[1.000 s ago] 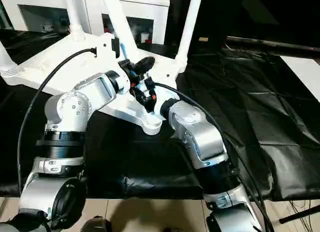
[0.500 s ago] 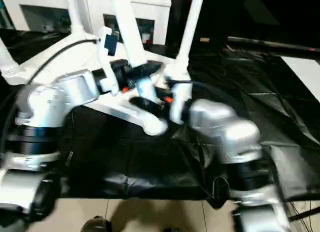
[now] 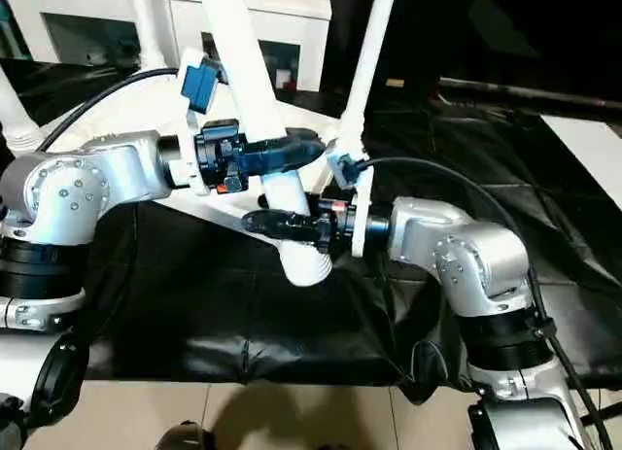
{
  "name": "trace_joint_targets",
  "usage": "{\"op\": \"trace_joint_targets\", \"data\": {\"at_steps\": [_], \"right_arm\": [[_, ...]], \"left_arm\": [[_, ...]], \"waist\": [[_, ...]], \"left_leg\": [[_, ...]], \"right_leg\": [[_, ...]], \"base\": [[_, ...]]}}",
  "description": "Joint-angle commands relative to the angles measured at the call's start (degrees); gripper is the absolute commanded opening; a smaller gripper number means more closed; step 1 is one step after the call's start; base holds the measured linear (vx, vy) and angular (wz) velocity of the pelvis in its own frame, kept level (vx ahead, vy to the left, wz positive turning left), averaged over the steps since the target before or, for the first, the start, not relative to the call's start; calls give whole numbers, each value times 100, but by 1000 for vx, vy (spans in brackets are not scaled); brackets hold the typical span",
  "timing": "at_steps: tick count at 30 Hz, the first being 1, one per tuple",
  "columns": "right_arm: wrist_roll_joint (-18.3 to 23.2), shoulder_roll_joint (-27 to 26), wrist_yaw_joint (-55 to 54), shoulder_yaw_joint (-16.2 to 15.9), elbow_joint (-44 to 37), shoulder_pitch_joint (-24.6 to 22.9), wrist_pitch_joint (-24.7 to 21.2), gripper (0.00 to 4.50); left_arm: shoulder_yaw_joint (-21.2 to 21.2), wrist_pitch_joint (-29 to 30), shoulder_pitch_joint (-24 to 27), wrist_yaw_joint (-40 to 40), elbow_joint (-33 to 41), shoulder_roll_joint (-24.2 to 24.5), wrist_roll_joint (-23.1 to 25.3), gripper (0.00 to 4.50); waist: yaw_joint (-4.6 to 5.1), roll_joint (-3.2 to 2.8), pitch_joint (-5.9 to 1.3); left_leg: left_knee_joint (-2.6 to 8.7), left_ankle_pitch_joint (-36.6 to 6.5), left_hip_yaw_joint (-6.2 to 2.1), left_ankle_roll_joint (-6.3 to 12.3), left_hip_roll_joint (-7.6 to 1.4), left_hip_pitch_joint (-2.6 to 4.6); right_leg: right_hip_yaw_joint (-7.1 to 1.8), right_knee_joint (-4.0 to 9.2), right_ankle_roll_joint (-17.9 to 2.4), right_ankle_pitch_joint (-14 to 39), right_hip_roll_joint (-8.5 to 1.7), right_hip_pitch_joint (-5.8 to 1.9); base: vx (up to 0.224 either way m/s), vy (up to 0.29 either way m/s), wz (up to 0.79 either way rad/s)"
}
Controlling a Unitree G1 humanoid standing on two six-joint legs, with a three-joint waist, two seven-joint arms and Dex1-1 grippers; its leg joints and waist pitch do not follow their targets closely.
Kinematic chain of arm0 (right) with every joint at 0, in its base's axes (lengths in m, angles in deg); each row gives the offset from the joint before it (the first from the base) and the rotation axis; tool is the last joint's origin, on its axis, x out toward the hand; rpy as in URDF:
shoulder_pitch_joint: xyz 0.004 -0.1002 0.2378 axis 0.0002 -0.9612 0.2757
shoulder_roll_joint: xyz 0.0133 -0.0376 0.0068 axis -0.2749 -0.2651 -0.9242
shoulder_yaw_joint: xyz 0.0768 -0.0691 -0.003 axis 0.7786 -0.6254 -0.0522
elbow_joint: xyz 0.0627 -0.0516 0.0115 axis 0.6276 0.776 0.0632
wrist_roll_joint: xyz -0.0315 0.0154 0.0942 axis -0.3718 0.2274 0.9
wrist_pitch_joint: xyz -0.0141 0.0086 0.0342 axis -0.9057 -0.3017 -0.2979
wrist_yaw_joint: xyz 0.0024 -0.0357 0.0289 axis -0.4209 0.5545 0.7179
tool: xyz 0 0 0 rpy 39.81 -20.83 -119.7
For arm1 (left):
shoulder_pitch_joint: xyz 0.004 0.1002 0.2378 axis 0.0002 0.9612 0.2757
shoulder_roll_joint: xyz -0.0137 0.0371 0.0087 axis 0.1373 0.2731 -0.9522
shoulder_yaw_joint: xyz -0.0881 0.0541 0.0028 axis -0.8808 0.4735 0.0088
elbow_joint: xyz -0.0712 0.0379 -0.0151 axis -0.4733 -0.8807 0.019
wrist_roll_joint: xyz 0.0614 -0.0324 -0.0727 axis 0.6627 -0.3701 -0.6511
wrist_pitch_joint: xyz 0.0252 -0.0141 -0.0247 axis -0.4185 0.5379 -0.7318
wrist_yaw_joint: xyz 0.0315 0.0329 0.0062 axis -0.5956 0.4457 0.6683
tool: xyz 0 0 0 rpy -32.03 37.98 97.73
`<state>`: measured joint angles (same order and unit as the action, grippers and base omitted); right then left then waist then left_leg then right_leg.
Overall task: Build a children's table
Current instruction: Pick table leg
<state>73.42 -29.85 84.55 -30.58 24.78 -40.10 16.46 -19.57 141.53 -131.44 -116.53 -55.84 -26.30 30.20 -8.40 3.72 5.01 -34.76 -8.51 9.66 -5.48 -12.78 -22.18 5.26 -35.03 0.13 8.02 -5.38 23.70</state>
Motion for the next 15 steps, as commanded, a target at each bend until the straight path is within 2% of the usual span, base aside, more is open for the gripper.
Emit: {"op": "trace_joint_targets", "data": {"at_steps": [1, 3, 4, 5, 6, 9, 15], "right_arm": [[-204, 93, -413, 310, 370, 12, -11, 196], [-215, 30, -545, 387, 397, 10, 18, 194], [-220, 10, -591, 411, 411, 9, 33, 193], [-221, 8, -594, 413, 412, 9, 34, 192], [-226, -21, -660, 452, 444, -3, 52, 191], [-214, -30, -683, 483, 468, -19, 56, 190], [-195, -37, -725, 486, 549, -24, 108, 189]], "left_arm": [[133, -13, 16, -264, 207, -69, -95, 188], [-308, -13, -189, 562, -261, -402, -28, 258], [-452, -10, -265, 792, -421, -486, -29, 260], [-463, -10, -271, 811, -434, -493, -29, 267], [-542, -201, -359, 1060, -564, -517, 109, 276], [-614, -377, -445, 1228, -658, -529, 196, 294], [-831, -480, -612, 1299, -1012, -433, 244, 300]], "waist": [[-5, -16, -534], [-28, -13, -537], [-30, -4, -547], [-28, 1, -547], [-34, 16, -556], [-40, 28, -565], [-36, 24, -568]], "left_leg": [[438, -1671, 0, -398, -13, 117], [405, -1666, 20, -393, 3, 135], [412, -1648, 15, -393, -7, 135], [418, -1607, 11, -398, -5, 107], [424, -1563, 6, -401, 1, 96], [422, -1464, 7, -392, 1, 86], [422, -1258, 22, -352, -1, 78]], "right_leg": [[-192, 479, -390, 2669, -298, -264], [-192, 488, -440, 2603, -292, -239], [-190, 485, -441, 2601, -300, -257], [-189, 471, -433, 2562, -293, -274], [-181, 472, -384, 2549, -288, -285], [-183, 466, -317, 2439, -288, -291], [-201, 399, -509, 1971, -273, -302]], "base": [[0, 0, 0], [0, 0, 0], [0, 0, 0], [0, 0, 0], [0, 0, 0], [0, 0, 0], [0, 0, 0]]}}
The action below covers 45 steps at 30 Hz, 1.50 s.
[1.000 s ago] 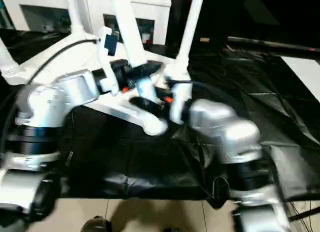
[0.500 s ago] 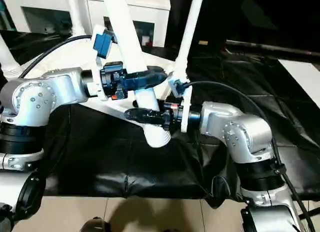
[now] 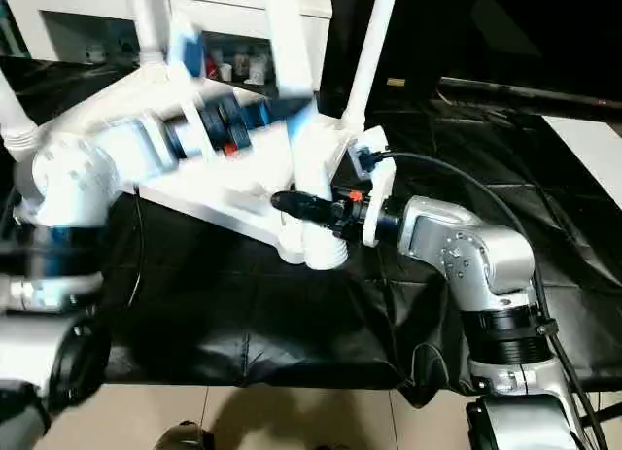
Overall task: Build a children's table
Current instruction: Pick table leg
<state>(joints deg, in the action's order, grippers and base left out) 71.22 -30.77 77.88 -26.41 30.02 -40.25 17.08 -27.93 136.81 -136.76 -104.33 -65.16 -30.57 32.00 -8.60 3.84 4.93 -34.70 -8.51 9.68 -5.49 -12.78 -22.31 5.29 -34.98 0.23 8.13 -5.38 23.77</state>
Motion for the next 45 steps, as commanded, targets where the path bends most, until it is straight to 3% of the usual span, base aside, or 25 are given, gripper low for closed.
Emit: {"op": "trace_joint_targets", "data": {"at_steps": [1, 6, 13, 17, 20, 22, 26, 27, 31, 33, 35, 37, 45], "right_arm": [[25, 55, -57, 69, 25, -9, 46, 189], [-25, 62, 21, 33, 23, 16, 37, 189], [-86, 104, 103, -80, -21, 13, 49, 189], [-107, 94, 104, -101, -17, 14, 63, 188], [-129, 88, 113, -128, -24, 22, 70, 188], [-137, 94, 123, -137, -27, 22, 72, 188], [-182, 126, 185, -198, -48, 8, 84, 188], [-195, 131, 194, -210, -50, 6, 87, 188], [-214, 144, 207, -225, -28, 26, 110, 188], [-211, 145, 208, -222, -18, 35, 117, 188], [-258, 149, 184, -220, 1, 48, 171, 187], [-302, 151, 166, -226, 12, 55, 217, 187], [-505, 124, 164, -322, 78, 81, 484, 187]], "left_arm": [[5, -8, -79, 80, -80, -6, 64, 283], [141, 18, -42, -37, -60, -48, 56, 266], [131, 212, -98, -237, -187, -214, -166, 266], [23, 327, -177, -73, -294, -296, -216, 303], [34, 81, -238, 91, -398, -332, -38, 342], [-4, 46, -270, 131, -453, -351, -25, 289], [-148, 53, -370, 233, -592, -359, -41, 302], [-170, 59, -385, 255, -604, -359, -51, 245], [-233, -63, -430, 440, -653, -371, -14, 242], [-236, -103, -444, 481, -671, -373, 15, 194], [-253, -140, -469, 568, -662, -395, 45, 217], [-241, -148, -464, 609, -605, -411, 77, 180], [-191, -141, -395, 736, -436, -495, 75, 174]], "waist": [[-17, 8, -562], [-33, 15, -552], [-48, 15, -548], [-48, 12, -555], [-56, 0, -556], [-59, -5, -559], [-70, 2, -556], [-77, -2, -557], [-92, 1, -559], [-97, 2, -558], [-106, 4, -556], [-107, 19, -561], [-99, 27, -558]], "left_leg": [[414, -1267, 24, -352, -1, 99], [418, -1329, 28, -357, -11, 109], [409, -1361, 32, -357, 3, 101], [409, -1360, 24, -348, -2, 99], [416, -1365, 19, -346, -4, 104], [417, -1363, 20, -349, -7, 108], [411, -1375, 25, -340, -2, 106], [414, -1364, 20, -343, -7, 107], [415, -1391, 17, -359, -10, 111], [415, -1403, 19, -354, -10, 116], [414, -1388, 20, -359, -9, 107], [415, -1355, 16, -366, -14, 105], [406, -1311, 27, -324, -10, 104]], "right_leg": [[-207, 392, -547, 1930, -273, -308], [-209, 393, -624, 1969, -287, -310], [-205, 425, -549, 2147, -291, -313], [-201, 419, -578, 2110, -291, -317], [-202, 420, -553, 2077, -285, -318], [-204, 419, -563, 2004, -281, -315], [-205, 418, -570, 2017, -285, -319], [-206, 414, -571, 2010, -288, -320], [-204, 414, -572, 2016, -288, -319], [-204, 422, -555, 2035, -290, -315], [-204, 417, -565, 2020, -292, -316], [-205, 410, -549, 1987, -293, -321], [-205, 409, -572, 1981, -292, -316]], "base": [[0, 0, 0], [0, 0, 0], [0, 0, 0], [0, 0, 0], [0, 0, 0], [0, 0, 0], [0, 0, 0], [0, 0, 0], [0, 0, 0], [0, 0, 0], [0, 0, 0], [0, 0, 0], [0, 0, 0]]}}
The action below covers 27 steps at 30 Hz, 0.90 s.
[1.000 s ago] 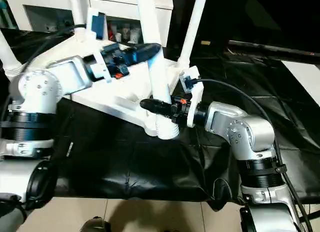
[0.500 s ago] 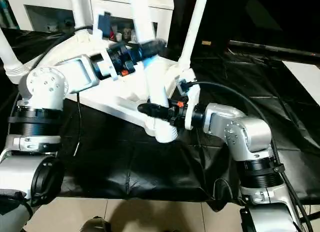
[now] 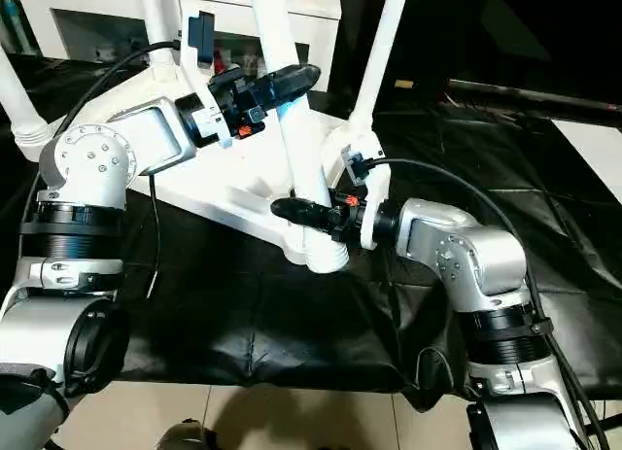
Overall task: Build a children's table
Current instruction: Pick table leg
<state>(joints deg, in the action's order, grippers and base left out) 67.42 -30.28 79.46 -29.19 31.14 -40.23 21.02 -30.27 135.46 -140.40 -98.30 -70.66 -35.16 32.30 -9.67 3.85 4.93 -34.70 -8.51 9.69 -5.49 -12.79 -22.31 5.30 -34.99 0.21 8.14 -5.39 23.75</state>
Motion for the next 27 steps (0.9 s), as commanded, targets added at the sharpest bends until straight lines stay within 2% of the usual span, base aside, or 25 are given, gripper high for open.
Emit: {"op": "trace_joint_targets", "data": {"at_steps": [1, 2, 3, 7, 8, 9, 10, 13, 17, 21, 22, 26, 27], "right_arm": [[-147, 74, 5, -53, -27, 82, 109, 187], [-145, 60, 15, -41, -15, 87, 112, 187], [-136, 50, 26, -31, -6, 88, 113, 242], [-111, -62, -116, 114, 100, 162, 167, 262], [-144, -76, -158, 123, 108, 182, 236, 283], [-406, -92, -351, 30, 90, 203, 500, 292], [-532, -113, -470, -23, 107, 220, 580, 296], [-725, -207, -711, -101, 172, 270, 677, 298], [-1012, -347, -975, -327, 174, 299, 704, 298], [-1278, -535, -1234, -572, 267, 284, 672, 298], [-1288, -544, -1244, -583, 272, 283, 665, 270], [-1351, -633, -1334, -655, 324, 282, 595, 257], [-1344, -666, -1358, -649, 335, 294, 576, 228]], "left_arm": [[49, -16, -24, 140, 118, -40, 56, 174], [59, -59, -13, 183, 119, -48, 103, 174], [65, -88, -9, 213, 118, -50, 134, 174], [191, -299, -18, 329, 126, -27, 393, 174], [242, -369, -25, 405, 153, -25, 492, 174], [373, -440, -43, 547, 210, -16, 678, 174], [436, -490, -47, 637, 230, -9, 788, 174], [606, -552, -46, 730, 290, 12, 983, 174], [614, -513, -58, 865, 342, -42, 1028, 174], [645, -588, -60, 882, 335, -82, 1089, 174], [645, -592, -60, 884, 334, -82, 1093, 174], [643, -622, -66, 906, 333, -80, 1129, 174], [641, -627, -65, 904, 335, -71, 1144, 174]], "waist": [[10, 33, -555], [9, 32, -556], [11, 27, -554], [22, 36, -553], [16, 41, -557], [12, 37, -557], [22, 33, -556], [46, 41, -556], [58, 26, -559], [64, 42, -559], [63, 34, -553], [73, 35, -550], [74, 36, -551]], "left_leg": [[405, -1309, 30, -312, -5, 102], [404, -1303, 30, -309, -6, 103], [408, -1315, 28, -308, -9, 103], [413, -1329, 23, -313, -10, 99], [408, -1331, 25, -319, -4, 102], [415, -1308, 16, -348, -18, 92], [417, -1311, 14, -369, -22, 98], [415, -1277, 18, -376, -5, 95], [412, -1221, 21, -367, -10, 95], [412, -1266, 33, -358, -6, 107], [416, -1274, 29, -367, -7, 106], [420, -1349, 26, -379, -4, 108], [419, -1342, 27, -373, -2, 106]], "right_leg": [[-206, 413, -571, 1994, -287, -313], [-207, 411, -570, 1996, -289, -314], [-206, 416, -567, 2007, -288, -315], [-206, 427, -491, 2065, -287, -312], [-201, 431, -463, 2131, -295, -315], [-204, 433, -403, 2158, -303, -308], [-204, 427, -387, 2154, -298, -302], [-205, 427, -355, 2159, -289, -304], [-209, 395, -497, 1948, -282, -302], [-215, 392, -561, 1872, -281, -298], [-216, 391, -557, 1889, -282, -298], [-217, 403, -467, 2003, -285, -298], [-218, 406, -458, 2003, -284, -299]], "base": [[0, 0, 0], [0, 0, 0], [0, 0, 0], [0, 0, 0], [0, 0, 0], [0, 0, 0], [0, 0, 0], [0, 0, 0], [0, 0, 0], [0, 0, 0], [0, 0, 0], [0, 0, 0], [0, 0, 0]]}}
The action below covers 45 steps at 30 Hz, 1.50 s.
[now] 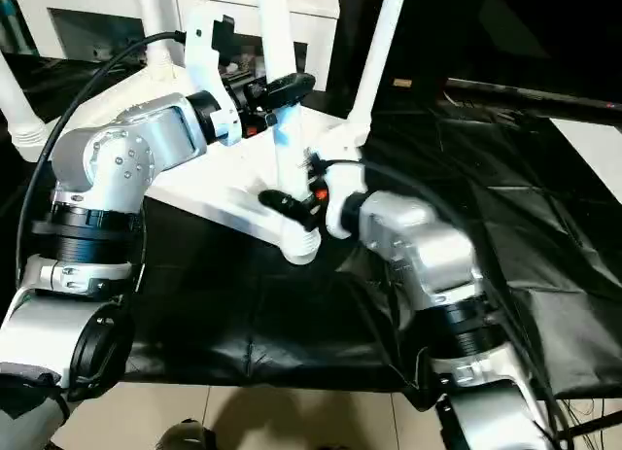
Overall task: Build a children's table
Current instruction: Pick table leg
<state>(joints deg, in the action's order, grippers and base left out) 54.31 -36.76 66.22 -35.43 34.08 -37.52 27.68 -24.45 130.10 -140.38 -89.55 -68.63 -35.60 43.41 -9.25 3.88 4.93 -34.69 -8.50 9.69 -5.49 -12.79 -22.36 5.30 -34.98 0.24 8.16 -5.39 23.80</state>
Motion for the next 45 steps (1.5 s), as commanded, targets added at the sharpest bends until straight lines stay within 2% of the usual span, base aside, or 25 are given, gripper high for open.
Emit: {"op": "trace_joint_targets", "data": {"at_steps": [1, 6, 7, 9, 10, 11, 13, 16, 17, 21, 24, 26, 29, 33, 34, 35, 39, 40, 44, 45], "right_arm": [[-26, -59, -56, -10, 50, 39, -116, 219], [61, -43, 132, 41, -2, 46, -45, 197], [71, -34, 167, 42, -12, 41, -24, 193], [153, 64, 456, 28, -101, -17, 89, 193], [300, 255, 897, -9, -285, -131, 173, 191], [367, 343, 1083, -25, -374, -187, 195, 191], [514, 526, 1411, -23, -540, -303, 161, 185], [552, 678, 1623, -29, -619, -381, 148, 184], [562, 701, 1661, -24, -628, -390, 146, 184], [597, 763, 1771, 38, -613, -395, 138, 184], [614, 769, 1791, 64, -611, -389, 146, 184], [615, 765, 1800, 62, -611, -383, 146, 184], [601, 751, 1814, 64, -614, -385, 152, 184], [507, 688, 1708, 69, -570, -373, 287, 184], [503, 637, 1654, 93, -517, -349, 301, 240], [506, 602, 1619, 112, -483, -333, 302, 254], [320, 483, 1302, 30, -418, -286, 267, 275], [317, 482, 1299, 13, -421, -285, 219, 281], [317, 492, 1313, -13, -418, -265, 59, 284], [318, 510, 1338, -23, -412, -251, 9, 284]], "left_arm": [[49, -92, -64, 18, 134, -16, 50, 174], [42, -140, -45, -9, 133, 27, 102, 174], [39, -145, -44, -13, 133, 30, 103, 230], [-6, -118, -46, -114, 131, 51, 29, 244], [-146, 171, -41, -494, 165, 80, -360, 246], [-188, 270, -34, -635, 190, 97, -494, 246], [-161, 245, 1, -926, 227, 195, -556, 271], [-82, 355, 79, -1348, 335, 333, -698, 274], [-87, 385, 85, -1364, 344, 341, -716, 248], [-137, 472, 77, -1303, 267, 366, -723, 235], [-210, 459, 46, -1233, 170, 326, -722, 194], [-222, 446, 30, -1225, 137, 322, -713, 195], [-247, 436, 9, -1189, 94, 321, -717, 169], [-251, 417, -16, -1103, 65, 342, -610, 161], [-212, 362, -39, -1057, 43, 364, -520, 160], [-183, 323, -55, -1025, 31, 379, -456, 160], [18, 218, -109, -1060, 89, 428, -286, 159], [68, 206, -104, -1110, 115, 449, -267, 159], [185, 191, -106, -1266, 144, 507, -228, 159], [233, 176, -113, -1324, 140, 534, -195, 159]], "waist": [[37, 29, -553], [49, 28, -556], [51, 29, -561], [49, 34, -559], [28, 44, -560], [11, 33, -563], [32, 39, -556], [28, 28, -547], [31, 25, -547], [31, 10, -531], [34, 25, -534], [31, 26, -537], [29, 33, -550], [35, 32, -552], [36, 34, -555], [40, 31, -553], [45, 27, -546], [46, 46, -544], [43, 35, -542], [45, 47, -542]], "left_leg": [[417, -1327, 25, -366, -2, 109], [417, -1314, 26, -368, -1, 109], [415, -1272, 25, -362, -2, 98], [415, -1283, 27, -346, 1, 100], [400, -1257, 41, -294, 12, 100], [397, -1230, 36, -282, 3, 96], [401, -1183, 36, -236, -3, 92], [408, -1267, 37, -230, -12, 106], [408, -1272, 31, -246, -17, 103], [407, -1472, 29, -281, -12, 127], [408, -1520, 20, -294, -11, 122], [406, -1479, 18, -291, -10, 118], [403, -1372, 18, -276, -11, 106], [403, -1308, 25, -272, -11, 104], [404, -1292, 26, -266, -13, 109], [406, -1298, 26, -263, -14, 111], [416, -1354, 23, -304, -16, 116], [415, -1360, 25, -307, -15, 120], [414, -1391, 24, -309, -16, 122], [417, -1371, 24, -307, -16, 118]], "right_leg": [[-218, 403, -451, 1983, -282, -302], [-218, 393, -476, 1885, -276, -304], [-221, 383, -489, 1822, -279, -316], [-217, 385, -497, 1818, -276, -320], [-218, 387, -513, 1798, -280, -342], [-225, 372, -537, 1745, -285, -340], [-223, 361, -671, 1576, -277, -334], [-224, 367, -727, 1715, -279, -331], [-226, 361, -737, 1723, -285, -331], [-216, 417, -661, 2139, -293, -312], [-204, 436, -588, 2268, -295, -312], [-204, 436, -565, 2261, -295, -312], [-205, 411, -585, 2106, -288, -320], [-210, 387, -678, 1906, -280, -319], [-213, 382, -691, 1875, -281, -316], [-213, 383, -696, 1870, -282, -314], [-216, 393, -639, 1992, -287, -310], [-215, 402, -627, 2021, -289, -307], [-217, 411, -565, 2106, -294, -303], [-216, 406, -573, 2086, -291, -305]], "base": [[0, 0, 0], [0, 0, 0], [0, 0, 0], [0, 0, 0], [0, 0, 0], [0, 0, 0], [0, 0, 0], [0, 0, 0], [0, 0, 0], [0, 0, 0], [0, 0, 0], [0, 0, 0], [0, 0, 0], [0, 0, 0], [0, 0, 0], [0, 0, 0], [0, 0, 0], [0, 0, 0], [0, 0, 0], [0, 0, 0]]}}
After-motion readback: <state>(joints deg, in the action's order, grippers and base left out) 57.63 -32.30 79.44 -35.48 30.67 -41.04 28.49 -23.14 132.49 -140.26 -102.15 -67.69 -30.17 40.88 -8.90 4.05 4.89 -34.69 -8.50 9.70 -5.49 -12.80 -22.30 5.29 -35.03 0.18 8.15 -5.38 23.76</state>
